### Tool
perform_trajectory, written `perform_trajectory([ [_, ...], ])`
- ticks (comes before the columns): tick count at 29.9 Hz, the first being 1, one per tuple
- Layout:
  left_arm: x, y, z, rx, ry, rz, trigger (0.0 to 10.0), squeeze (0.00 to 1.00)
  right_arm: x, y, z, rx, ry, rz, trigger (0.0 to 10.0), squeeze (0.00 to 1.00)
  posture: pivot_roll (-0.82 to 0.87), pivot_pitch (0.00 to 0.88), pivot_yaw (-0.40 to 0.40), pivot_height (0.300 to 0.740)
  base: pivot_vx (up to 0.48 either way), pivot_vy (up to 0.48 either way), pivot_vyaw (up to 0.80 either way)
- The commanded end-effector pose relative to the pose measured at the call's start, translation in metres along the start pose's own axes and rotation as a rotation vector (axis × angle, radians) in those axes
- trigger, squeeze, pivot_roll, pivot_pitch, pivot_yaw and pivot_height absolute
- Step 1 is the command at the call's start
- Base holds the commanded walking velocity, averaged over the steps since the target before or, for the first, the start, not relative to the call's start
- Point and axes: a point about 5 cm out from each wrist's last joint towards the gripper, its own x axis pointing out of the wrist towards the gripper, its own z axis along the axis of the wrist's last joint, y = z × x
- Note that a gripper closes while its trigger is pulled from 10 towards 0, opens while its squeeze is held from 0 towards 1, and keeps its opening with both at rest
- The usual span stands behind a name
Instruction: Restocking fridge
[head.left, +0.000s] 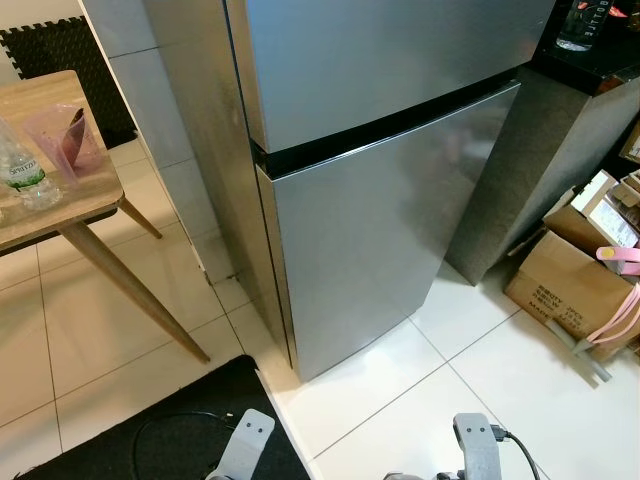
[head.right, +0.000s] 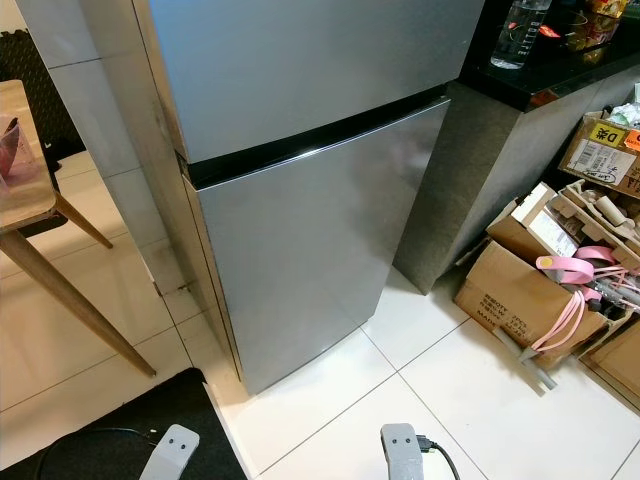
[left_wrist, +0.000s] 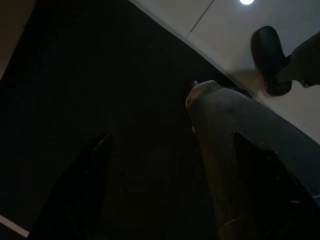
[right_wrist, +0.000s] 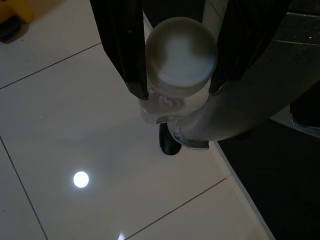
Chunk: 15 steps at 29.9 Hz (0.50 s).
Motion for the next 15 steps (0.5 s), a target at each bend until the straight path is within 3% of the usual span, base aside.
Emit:
perform_trajectory([
  [1,-0.0005,-0.0079,-0.0110,0.004,0.045,-0.026,10.0,0.00,-0.0001,0.0045,-0.0065,0.011,0.025,0.021,10.0,0.00,-0.02,0.071,-0.018,0.740,0.000,0.000,0.00],
  [15,-0.0003,-0.0085,-0.0100,0.008,0.043,-0.028,10.0,0.00,-0.0002,0.0034,-0.0064,0.009,0.027,0.016,10.0,0.00,-0.03,0.073,-0.020,0.740,0.000,0.000,0.00],
])
